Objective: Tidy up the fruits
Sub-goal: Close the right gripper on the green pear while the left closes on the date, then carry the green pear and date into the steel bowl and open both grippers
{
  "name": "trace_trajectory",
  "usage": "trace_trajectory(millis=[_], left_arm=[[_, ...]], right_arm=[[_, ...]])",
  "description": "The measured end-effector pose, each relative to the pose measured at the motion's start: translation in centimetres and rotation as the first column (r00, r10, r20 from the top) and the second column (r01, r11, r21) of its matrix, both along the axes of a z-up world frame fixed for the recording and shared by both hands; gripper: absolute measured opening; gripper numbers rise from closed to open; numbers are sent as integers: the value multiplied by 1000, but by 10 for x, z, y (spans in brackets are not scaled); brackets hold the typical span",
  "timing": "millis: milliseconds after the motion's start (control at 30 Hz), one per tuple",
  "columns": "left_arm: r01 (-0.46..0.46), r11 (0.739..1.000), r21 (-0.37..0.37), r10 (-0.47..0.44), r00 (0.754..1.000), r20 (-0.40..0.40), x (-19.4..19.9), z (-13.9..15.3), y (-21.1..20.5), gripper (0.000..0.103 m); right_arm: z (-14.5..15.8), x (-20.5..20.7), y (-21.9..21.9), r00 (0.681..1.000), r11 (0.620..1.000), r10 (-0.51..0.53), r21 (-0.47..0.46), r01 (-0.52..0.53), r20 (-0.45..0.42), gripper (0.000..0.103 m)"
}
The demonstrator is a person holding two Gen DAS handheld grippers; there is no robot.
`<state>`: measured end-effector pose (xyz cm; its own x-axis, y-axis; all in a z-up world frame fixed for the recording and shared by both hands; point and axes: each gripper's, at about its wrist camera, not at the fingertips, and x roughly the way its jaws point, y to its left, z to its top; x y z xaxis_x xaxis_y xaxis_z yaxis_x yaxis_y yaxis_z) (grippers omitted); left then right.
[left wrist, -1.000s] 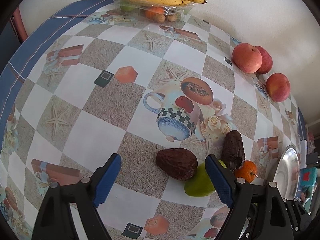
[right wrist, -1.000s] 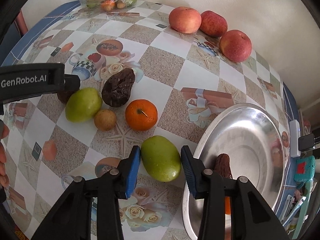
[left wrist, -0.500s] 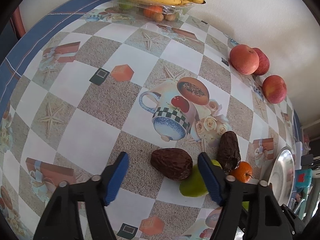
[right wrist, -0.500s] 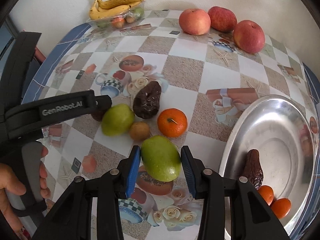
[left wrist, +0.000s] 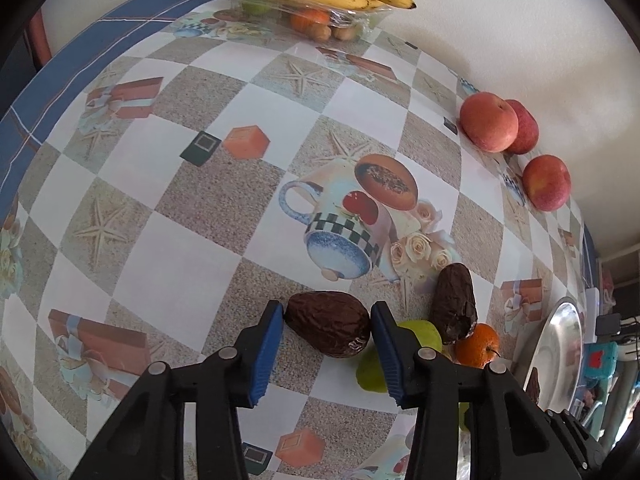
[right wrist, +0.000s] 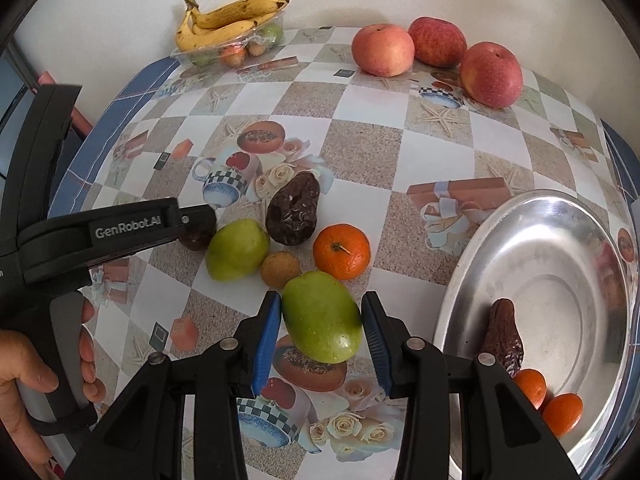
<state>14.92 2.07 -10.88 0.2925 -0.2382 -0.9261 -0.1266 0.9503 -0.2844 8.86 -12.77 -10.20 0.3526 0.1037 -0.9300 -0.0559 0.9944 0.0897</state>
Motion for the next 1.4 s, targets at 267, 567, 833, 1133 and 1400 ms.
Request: trace_trajectory(millis=[267,567,833,1133,1400], left_arm=[[-5,1000,-10,6,999,41,-2,16,3,48],[19,1000,-17,-17,995,97,-5,38,-7,48],[74,997,-4,-73,988,133,-11,51,-28,48],[213,977,2,-210,963,170,-28,64,-81,48],[399,916,-47,-388,909,154,-51,63,-153,48]], right_arm=[[9,-2,-12,998,999,-48,23,48,29,43],[17,-5,-23,995,996,-82,38,80,50,43],[34,-16,-63,974,978,-207,8,208,96,43],[43,-27,-130,896,899,-438,32,437,77,43],[45,-25,-146,867,870,-492,13,493,77,43]])
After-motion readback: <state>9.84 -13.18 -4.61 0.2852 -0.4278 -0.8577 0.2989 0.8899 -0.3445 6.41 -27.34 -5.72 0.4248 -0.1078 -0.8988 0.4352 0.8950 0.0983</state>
